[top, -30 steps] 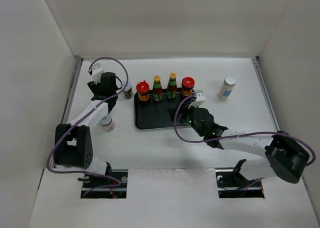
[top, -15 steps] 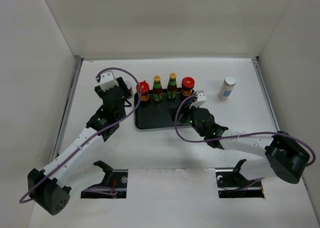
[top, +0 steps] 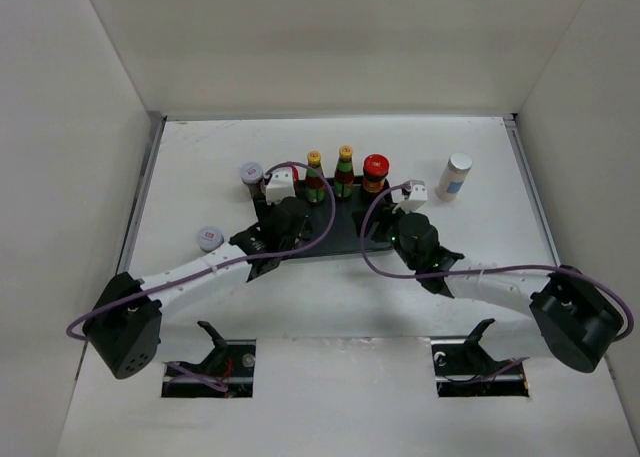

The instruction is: Organize the condiment bottles

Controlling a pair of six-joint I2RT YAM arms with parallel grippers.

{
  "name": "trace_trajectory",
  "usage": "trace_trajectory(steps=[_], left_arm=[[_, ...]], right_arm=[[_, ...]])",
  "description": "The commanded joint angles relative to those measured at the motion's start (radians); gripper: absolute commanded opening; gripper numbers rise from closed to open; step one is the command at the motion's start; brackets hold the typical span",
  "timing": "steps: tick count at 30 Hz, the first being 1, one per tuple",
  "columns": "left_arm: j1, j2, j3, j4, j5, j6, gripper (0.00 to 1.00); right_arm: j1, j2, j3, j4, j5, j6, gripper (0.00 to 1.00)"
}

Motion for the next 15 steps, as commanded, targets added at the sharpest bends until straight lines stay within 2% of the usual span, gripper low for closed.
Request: trace_trajectory(steps=[1, 5, 8, 10, 12, 15], left_arm=[[-0.009, -0.011, -0.014, 0.142, -0.027, -0.032, 0.43], [-0.02, 0.005, -0.054, 0.182, -0.019, -0.053, 0.46], [-0.025, 0.006, -0.074, 0.2, -0.018, -0.061, 0.57], [-0.025, -0.006, -0.077, 0.2, -0.018, -0.057, 0.68], [-0.031, -0.026, -0.084, 0.202, -0.03, -0.05, 0.77], [-0.029, -0.046, -0.088, 0.206, -0.033, -0.038, 0.78]], right_arm=[[-0.005, -0.025, -0.006, 0.068, 0.014, 0.017, 0.75], [-0.008, -0.008, 0.0, 0.065, 0.017, 0.017, 0.75], [-0.008, -0.006, 0.001, 0.065, 0.017, 0.014, 0.75], [-0.011, -0.011, -0.002, 0.068, 0.017, 0.012, 0.71], [-0.011, -0.006, 0.0, 0.068, 0.01, 0.012, 0.62], [-0.011, 0.001, 0.006, 0.062, 0.008, 0.004, 0.5]])
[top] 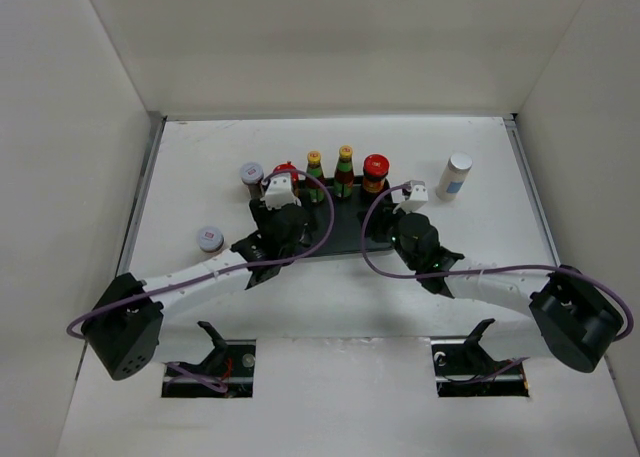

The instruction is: Organize the condiment bottles

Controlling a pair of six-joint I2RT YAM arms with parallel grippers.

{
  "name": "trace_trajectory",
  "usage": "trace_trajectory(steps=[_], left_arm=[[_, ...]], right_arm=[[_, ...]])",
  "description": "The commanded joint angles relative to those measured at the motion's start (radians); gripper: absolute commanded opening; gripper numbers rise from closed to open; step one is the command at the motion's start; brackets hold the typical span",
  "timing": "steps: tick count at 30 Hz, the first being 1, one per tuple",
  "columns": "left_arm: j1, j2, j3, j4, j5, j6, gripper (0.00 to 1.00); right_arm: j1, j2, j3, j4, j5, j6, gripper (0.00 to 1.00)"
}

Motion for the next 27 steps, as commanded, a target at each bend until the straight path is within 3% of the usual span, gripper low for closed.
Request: trace_trajectory(steps=[1, 7, 11, 14, 18, 22, 27], left_arm=[[-0.005, -0.051, -0.007, 0.062, -0.007, 0.002, 0.78], [-0.005, -0.147, -0.043, 0.092, -0.012, 0.039, 0.9], [0.016, -0.259, -0.094, 0.181, -0.007, 0.1, 0.91], [0.03, -0.35, -0.143, 0.235, -0.015, 0.114, 0.89], [0.065, -0.44, -0.221, 0.287, 0.008, 0.086, 0.8], [0.107, -0.488, -0.322, 0.356, 0.065, 0.002, 0.6], [0.13, -0.517, -0.394, 0.385, 0.097, -0.042, 0.38]], right_arm=[[-0.006, 0.002, 0.012, 0.055, 0.01, 0.0, 0.47], [-0.01, -0.017, 0.013, 0.046, 0.017, -0.02, 0.3], [-0.007, -0.004, 0.036, 0.014, 0.02, -0.032, 0.14], [-0.006, -0.011, 0.058, -0.031, 0.036, -0.043, 0.09], [-0.026, -0.011, 0.085, -0.089, 0.092, -0.049, 0.08], [-0.055, 0.012, 0.147, -0.195, 0.128, -0.04, 0.08], [-0.119, 0.003, 0.222, -0.337, 0.268, -0.088, 0.3]])
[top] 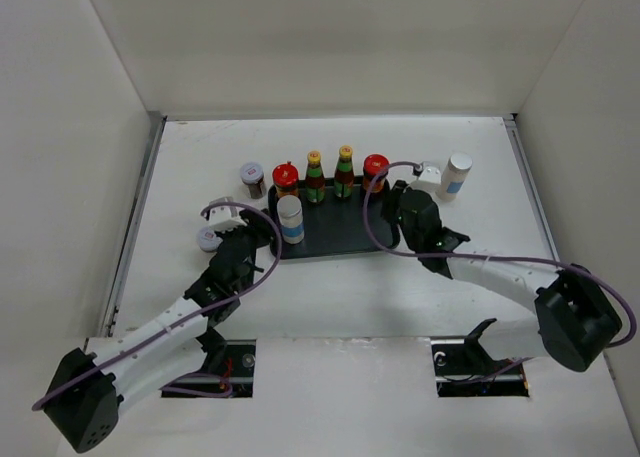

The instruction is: Organize the condiment bottles

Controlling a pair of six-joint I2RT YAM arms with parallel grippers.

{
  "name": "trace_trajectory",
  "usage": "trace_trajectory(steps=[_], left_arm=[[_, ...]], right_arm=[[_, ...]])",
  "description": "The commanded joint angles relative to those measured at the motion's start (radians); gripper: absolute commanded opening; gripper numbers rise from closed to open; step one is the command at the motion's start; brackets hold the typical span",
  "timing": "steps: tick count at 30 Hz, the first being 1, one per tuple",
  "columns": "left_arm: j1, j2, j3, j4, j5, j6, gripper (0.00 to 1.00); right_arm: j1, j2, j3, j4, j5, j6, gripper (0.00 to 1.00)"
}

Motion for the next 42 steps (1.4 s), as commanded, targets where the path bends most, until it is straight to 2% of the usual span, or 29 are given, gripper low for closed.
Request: trace_trajectory(steps=[1, 3, 6, 8, 11, 17, 23, 29, 32, 35, 38, 40, 42], left_arm=[[0.005, -0.041, -0.045, 0.089, 0.037, -0.05, 0.34], [0.009, -0.059, -0.072, 0.1, 0.042, -0.054, 0.28], [0.011, -0.108, -0.131, 0.147, 0.06, -0.057, 0.18], [0.014, -0.134, -0.166, 0.208, 0.08, -0.038, 0.17], [0.026, -0.133, -0.171, 0.21, 0.101, -0.032, 0.17], [0.035, -0.13, -0.177, 0.199, 0.124, -0.051, 0.24], [0.043, -0.116, -0.177, 0.195, 0.134, -0.058, 0.28], [0.043, -0.098, -0.175, 0.207, 0.158, -0.084, 0.33], [0.051, -0.078, -0.177, 0.215, 0.161, -0.087, 0.34], [0.051, -0.09, -0.178, 0.219, 0.178, -0.086, 0.34], [0.057, -0.093, -0.18, 0.213, 0.175, -0.081, 0.35], [0.06, -0.105, -0.183, 0.209, 0.178, -0.087, 0.36], [0.061, -0.111, -0.186, 0.215, 0.174, -0.087, 0.38]], right_arm=[[-0.057, -0.018, 0.088, -0.131, 0.144, -0.049, 0.36], [-0.112, -0.038, 0.127, -0.199, 0.198, -0.081, 0.49], [-0.182, -0.061, 0.162, -0.227, 0.227, -0.122, 0.63], [-0.227, -0.064, 0.19, -0.233, 0.236, -0.138, 0.71], [-0.302, -0.023, 0.265, -0.274, 0.246, -0.184, 0.8], [-0.452, 0.148, 0.435, -0.363, 0.186, -0.254, 0.93], [-0.531, 0.264, 0.533, -0.428, 0.0, -0.235, 0.97], [-0.543, 0.309, 0.53, -0.405, -0.061, -0.215, 0.96], [-0.542, 0.329, 0.53, -0.383, -0.067, -0.21, 0.91], [-0.551, 0.34, 0.527, -0.363, -0.06, -0.205, 0.78], [-0.551, 0.318, 0.517, -0.353, -0.043, -0.192, 0.57], [-0.546, 0.278, 0.487, -0.32, -0.011, -0.188, 0.48], [-0.511, 0.217, 0.454, -0.291, 0.037, -0.202, 0.44]])
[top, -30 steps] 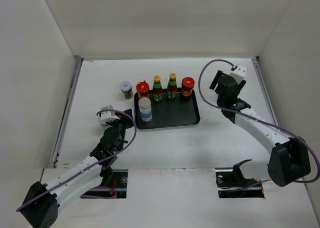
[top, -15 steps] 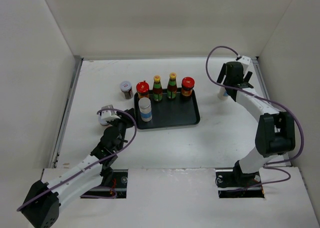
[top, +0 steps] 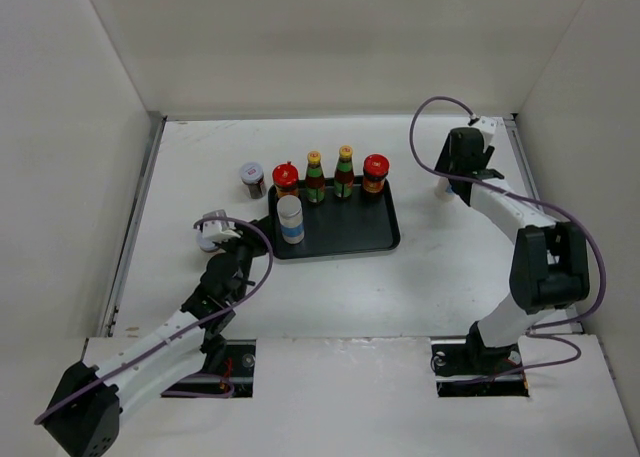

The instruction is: Organize the condiment bottles

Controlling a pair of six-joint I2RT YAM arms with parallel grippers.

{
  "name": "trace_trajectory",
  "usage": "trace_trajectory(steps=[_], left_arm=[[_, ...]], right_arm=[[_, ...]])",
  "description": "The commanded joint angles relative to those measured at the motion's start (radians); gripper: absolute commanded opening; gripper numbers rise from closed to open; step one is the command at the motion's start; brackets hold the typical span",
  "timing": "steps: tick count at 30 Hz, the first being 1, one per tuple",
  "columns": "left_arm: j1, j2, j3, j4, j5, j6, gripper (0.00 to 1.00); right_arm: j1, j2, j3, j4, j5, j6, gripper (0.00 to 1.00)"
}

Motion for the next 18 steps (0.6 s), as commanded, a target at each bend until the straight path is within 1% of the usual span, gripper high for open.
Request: trace_trajectory(steps=[1, 7, 10, 14, 18], left_arm=[[0.01, -0.021, -0.017, 0.055, 0.005, -0.011, 0.39], [0.032, -0.026, -0.022, 0.048, 0.01, -0.025, 0.51], [0.049, -0.027, -0.025, 0.045, 0.01, -0.019, 0.53], [0.07, -0.043, -0.017, 0.023, 0.005, -0.013, 0.54], [0.081, -0.039, -0.015, 0.018, 0.016, -0.011, 0.54]], right_arm=[[0.046, -0.131, -0.026, 0.116, 0.088, -0.003, 0.43], [0.231, -0.303, -0.06, 0.105, 0.118, -0.011, 0.43], [0.325, -0.354, -0.084, 0.085, 0.123, -0.008, 0.43], [0.455, -0.368, -0.109, 0.094, 0.123, -0.02, 0.44], [0.551, -0.316, -0.12, 0.12, 0.125, -0.034, 0.44]])
